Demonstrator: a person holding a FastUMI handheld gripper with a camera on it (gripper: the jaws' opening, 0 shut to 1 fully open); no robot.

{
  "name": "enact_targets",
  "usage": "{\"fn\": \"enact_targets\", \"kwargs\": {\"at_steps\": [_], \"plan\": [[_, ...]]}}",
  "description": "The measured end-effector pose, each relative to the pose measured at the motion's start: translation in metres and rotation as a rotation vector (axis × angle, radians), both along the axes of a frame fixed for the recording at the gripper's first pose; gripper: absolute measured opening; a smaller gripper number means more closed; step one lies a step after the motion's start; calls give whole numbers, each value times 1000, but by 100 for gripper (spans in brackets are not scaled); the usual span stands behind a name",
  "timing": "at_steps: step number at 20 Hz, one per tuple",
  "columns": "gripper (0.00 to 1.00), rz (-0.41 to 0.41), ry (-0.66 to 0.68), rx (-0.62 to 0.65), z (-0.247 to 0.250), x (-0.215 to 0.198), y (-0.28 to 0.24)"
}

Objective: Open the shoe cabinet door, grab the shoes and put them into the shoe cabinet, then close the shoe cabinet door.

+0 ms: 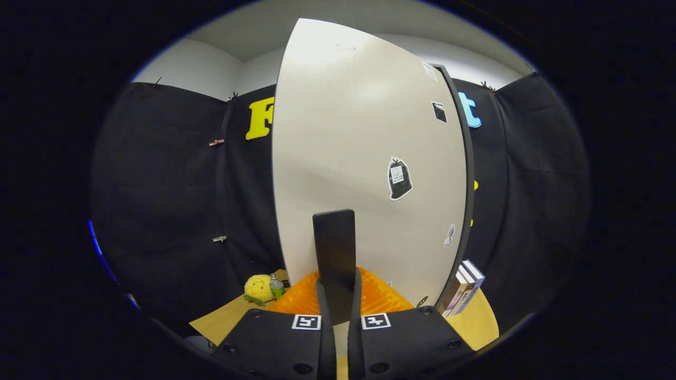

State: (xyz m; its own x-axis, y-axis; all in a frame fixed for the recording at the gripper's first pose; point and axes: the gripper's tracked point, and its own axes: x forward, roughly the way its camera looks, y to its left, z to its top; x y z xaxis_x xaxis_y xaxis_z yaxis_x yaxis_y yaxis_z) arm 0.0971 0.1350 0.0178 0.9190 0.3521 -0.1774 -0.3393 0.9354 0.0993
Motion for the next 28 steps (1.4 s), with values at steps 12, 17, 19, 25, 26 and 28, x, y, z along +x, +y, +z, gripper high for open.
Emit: {"fn": "enact_targets", "kwargs": {"at_steps": [12,17,19,25,26,28], "plan": [[12,-128,7,-10,6,-30,-82],[13,-170,-34,-39,8,-34,-114],[12,-183,-38,-35,9,-33,-129],[12,-256,-103,-96,11,-21,-183],[9,-255,-124,-85,15,-22,-191],[7,-238,-102,-18,14,-23,-193]]}}
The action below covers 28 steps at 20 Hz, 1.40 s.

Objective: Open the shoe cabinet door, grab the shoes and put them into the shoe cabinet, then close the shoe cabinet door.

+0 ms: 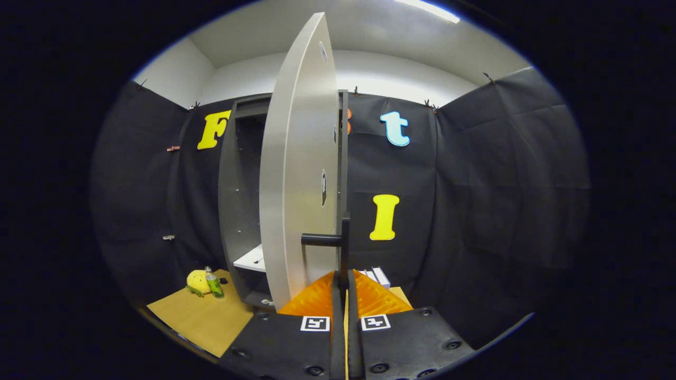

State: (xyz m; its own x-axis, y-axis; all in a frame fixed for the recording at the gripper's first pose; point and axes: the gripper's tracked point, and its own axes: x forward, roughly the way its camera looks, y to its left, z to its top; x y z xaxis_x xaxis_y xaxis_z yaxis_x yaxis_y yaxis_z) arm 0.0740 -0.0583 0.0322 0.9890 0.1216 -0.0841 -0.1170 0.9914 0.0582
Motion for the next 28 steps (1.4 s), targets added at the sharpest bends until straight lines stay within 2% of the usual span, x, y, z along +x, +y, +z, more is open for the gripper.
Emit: {"fn": "enact_targets", "kwargs": {"at_steps": [4,8,10,12,17,19,21,24,28], "plan": [[7,15,-4,26,-1,4,-18],[16,55,-13,64,0,6,-35],[39,81,-4,94,1,8,-34],[41,82,9,106,-2,6,-41],[84,37,76,105,-21,-13,-59],[94,6,90,94,-26,-26,-66],[99,-40,101,69,-31,-37,-73],[98,-100,93,54,-26,-60,-74],[98,-123,99,57,-28,-92,-46]]}}
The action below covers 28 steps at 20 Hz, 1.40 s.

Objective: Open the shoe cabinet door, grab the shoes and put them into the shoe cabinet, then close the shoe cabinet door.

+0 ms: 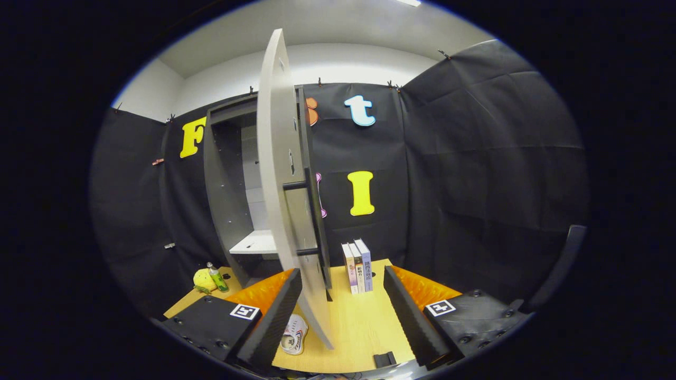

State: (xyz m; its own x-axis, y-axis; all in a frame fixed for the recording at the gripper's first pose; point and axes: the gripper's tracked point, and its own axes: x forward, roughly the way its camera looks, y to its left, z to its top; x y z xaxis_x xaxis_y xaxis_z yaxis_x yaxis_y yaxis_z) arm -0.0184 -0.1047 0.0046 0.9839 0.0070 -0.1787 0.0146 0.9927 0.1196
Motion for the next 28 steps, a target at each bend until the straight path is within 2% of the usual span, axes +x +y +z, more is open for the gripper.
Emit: {"fn": "enact_targets", "kwargs": {"at_steps": [3,6,10,13,15,21,28], "plan": [[98,25,6,29,-3,-12,36],[98,87,36,75,-14,-19,78],[98,171,119,173,-49,-25,141],[98,210,198,200,-87,-22,172],[98,204,243,210,-113,-16,184],[98,96,371,187,-202,8,191],[99,139,581,53,-320,22,219]]}}
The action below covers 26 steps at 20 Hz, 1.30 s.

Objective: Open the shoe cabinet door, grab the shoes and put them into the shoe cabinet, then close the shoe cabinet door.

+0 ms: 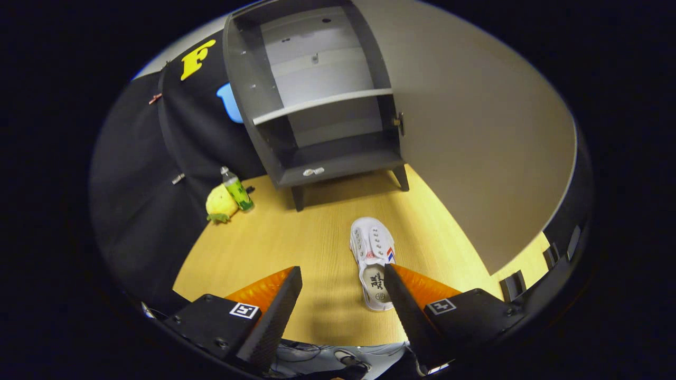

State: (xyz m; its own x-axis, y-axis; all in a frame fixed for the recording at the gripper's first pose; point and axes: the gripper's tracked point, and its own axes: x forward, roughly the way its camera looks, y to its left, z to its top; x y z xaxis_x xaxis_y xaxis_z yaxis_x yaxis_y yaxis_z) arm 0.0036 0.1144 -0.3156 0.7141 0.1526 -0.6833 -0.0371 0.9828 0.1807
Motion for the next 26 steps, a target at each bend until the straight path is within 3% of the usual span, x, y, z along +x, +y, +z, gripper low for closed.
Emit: {"fn": "enact_targets", "kwargs": {"at_steps": [9,14,20,22,26], "plan": [[98,79,197,-61,-104,21,11],[97,25,212,-21,-129,44,21],[98,38,160,-110,-138,74,23],[89,43,163,-138,-141,80,19],[17,16,185,-126,-146,90,12]]}}
